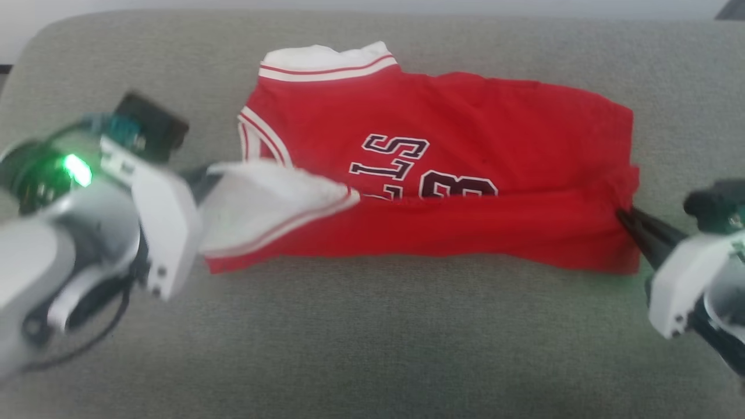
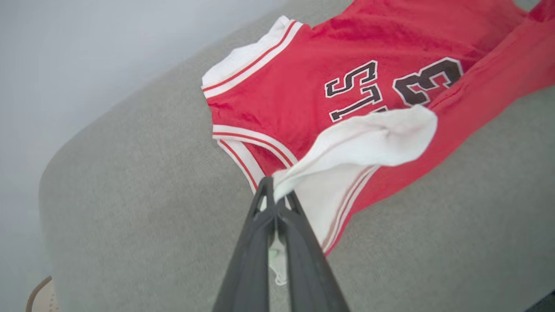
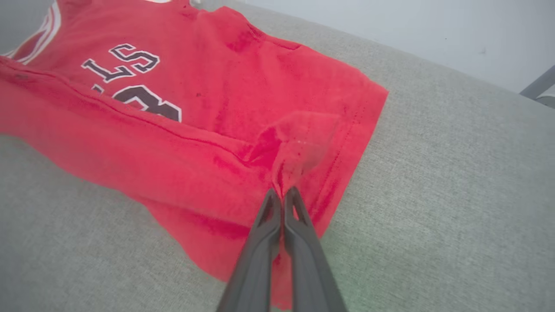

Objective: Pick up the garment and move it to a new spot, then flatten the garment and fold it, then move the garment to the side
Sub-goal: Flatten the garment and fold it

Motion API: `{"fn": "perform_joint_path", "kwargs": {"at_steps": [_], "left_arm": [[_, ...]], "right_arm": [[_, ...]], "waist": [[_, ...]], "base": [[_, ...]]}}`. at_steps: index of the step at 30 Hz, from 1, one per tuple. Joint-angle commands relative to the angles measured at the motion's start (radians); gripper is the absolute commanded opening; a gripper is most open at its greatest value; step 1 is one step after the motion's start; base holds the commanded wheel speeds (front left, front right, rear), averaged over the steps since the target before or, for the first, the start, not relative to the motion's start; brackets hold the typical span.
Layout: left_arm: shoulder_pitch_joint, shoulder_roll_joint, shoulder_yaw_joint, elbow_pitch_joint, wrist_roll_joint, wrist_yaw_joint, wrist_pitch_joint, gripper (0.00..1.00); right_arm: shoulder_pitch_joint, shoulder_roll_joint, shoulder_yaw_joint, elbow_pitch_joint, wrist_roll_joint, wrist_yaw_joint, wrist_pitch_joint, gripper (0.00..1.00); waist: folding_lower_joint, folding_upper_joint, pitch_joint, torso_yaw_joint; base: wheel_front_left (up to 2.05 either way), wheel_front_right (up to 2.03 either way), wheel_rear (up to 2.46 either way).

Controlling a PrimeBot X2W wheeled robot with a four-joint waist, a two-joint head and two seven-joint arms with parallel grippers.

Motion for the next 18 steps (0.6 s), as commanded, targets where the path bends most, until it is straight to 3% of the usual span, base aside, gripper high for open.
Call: {"fn": "perform_joint_path", "kwargs": {"at_steps": [1,10,18], "left_arm": [[-0.027,-0.026,0.0,0.042,0.007,-0.026,0.002,0.0],[-0.141,-0.213,-0.037,0.447,0.038,-0.219,-0.012,0.0],[-0.14,-0.351,-0.057,0.758,-0.028,-0.329,-0.012,0.0]], "right_arm": [[-0.03,0.014,0.003,0.017,-0.016,0.0,-0.001,0.0],[-0.232,0.11,0.071,0.214,-0.125,0.0,-0.032,0.0],[-0.351,0.167,0.156,0.377,-0.135,0.0,0.001,0.0]], "waist": [[0.0,0.0,0.01,-0.012],[0.0,0.0,0.06,-0.055],[0.0,0.0,0.084,-0.085]], "base": [[0.0,0.0,0.0],[0.0,0.0,0.0],[0.0,0.0,0.0]]}}
